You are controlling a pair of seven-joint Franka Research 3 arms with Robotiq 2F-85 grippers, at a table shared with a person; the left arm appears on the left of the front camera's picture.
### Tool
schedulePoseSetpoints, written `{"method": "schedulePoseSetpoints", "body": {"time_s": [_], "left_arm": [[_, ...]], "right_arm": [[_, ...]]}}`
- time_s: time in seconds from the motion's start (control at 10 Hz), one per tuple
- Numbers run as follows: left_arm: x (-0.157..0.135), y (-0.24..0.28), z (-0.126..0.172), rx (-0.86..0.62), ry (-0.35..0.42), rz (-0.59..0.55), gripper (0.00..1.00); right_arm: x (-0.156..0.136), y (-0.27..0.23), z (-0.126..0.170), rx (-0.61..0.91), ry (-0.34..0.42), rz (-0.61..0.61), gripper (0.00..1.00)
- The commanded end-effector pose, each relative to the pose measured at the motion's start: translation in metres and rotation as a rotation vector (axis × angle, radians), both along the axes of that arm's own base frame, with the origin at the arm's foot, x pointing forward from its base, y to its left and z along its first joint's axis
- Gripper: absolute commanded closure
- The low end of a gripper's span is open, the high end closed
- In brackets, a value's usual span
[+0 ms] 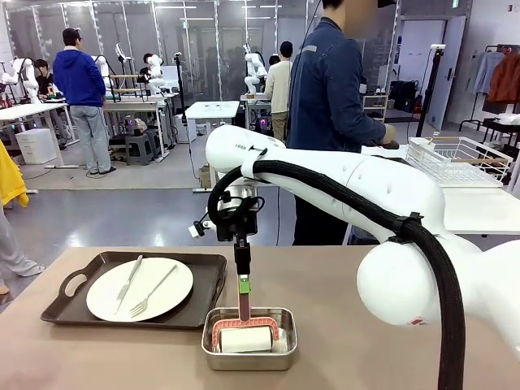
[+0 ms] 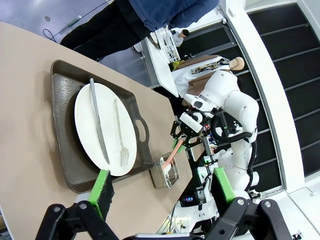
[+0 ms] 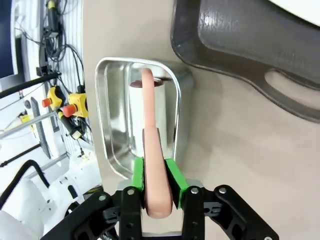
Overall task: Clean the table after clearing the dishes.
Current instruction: When the left (or right) Handle tray is removed, use the left hand (or right hand) to clean the left (or right) side of the table with the Lint Roller.
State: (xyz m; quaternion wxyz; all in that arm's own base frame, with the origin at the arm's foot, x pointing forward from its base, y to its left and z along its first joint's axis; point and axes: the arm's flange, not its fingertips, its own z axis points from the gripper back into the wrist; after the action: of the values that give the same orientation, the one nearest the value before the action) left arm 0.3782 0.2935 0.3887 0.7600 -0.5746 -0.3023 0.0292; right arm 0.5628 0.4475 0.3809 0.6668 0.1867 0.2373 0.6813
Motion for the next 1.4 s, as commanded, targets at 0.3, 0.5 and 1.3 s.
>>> {"method": "schedulePoseSetpoints", "body": {"time_s": [0.3,0.5,1.3], "left_arm": [[-0.004,0.002,0.000,0.004,-0.006,-0.008,0.00],[-0.004,0.002,0.000,0.004,-0.006,-0.008,0.00],[-0.004,0.002,0.000,0.004,-0.006,-0.008,0.00]], "right_arm": [[-0.075,-0.115,0.084,-0.028,-0.148,-0.418,1.00],[-0.093,-0.162,0.079,-0.002,-0.135,-0.603,1.00],[-0.195,-0.333,0.044,-0.103,0.149,-1.270,1.00]]}}
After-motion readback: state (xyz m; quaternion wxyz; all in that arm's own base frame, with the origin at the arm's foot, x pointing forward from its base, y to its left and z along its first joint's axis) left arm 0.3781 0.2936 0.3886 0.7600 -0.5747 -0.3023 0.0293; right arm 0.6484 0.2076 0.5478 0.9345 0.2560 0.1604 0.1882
